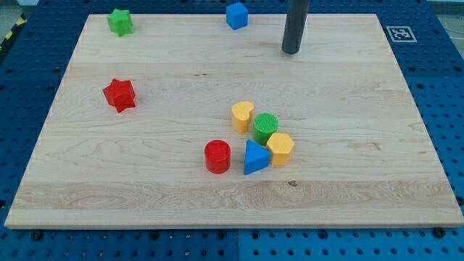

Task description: Slightly move the blue cube towards right side

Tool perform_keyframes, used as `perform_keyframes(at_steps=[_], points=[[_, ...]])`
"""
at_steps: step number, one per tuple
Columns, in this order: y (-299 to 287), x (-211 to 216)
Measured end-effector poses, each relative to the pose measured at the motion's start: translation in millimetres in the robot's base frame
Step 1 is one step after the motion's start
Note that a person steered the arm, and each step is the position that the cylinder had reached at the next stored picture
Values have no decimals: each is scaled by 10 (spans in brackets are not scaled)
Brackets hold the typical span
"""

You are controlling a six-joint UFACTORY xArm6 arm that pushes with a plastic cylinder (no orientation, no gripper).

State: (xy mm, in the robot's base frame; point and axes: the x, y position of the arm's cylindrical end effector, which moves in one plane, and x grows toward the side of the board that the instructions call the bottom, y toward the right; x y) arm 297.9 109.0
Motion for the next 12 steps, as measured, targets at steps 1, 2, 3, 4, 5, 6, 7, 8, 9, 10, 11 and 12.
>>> perform_keyframes(at_steps=[1, 2, 3, 4, 5, 6, 7, 8, 9, 10, 11, 12], points=[[294, -9], [459, -257], [349, -793], [144, -1064], [96, -1066], [-20, -1064], [-62, -1055], [-62, -1055], [-56, -811], [-58, -621], [-148, -485], [-207, -442]])
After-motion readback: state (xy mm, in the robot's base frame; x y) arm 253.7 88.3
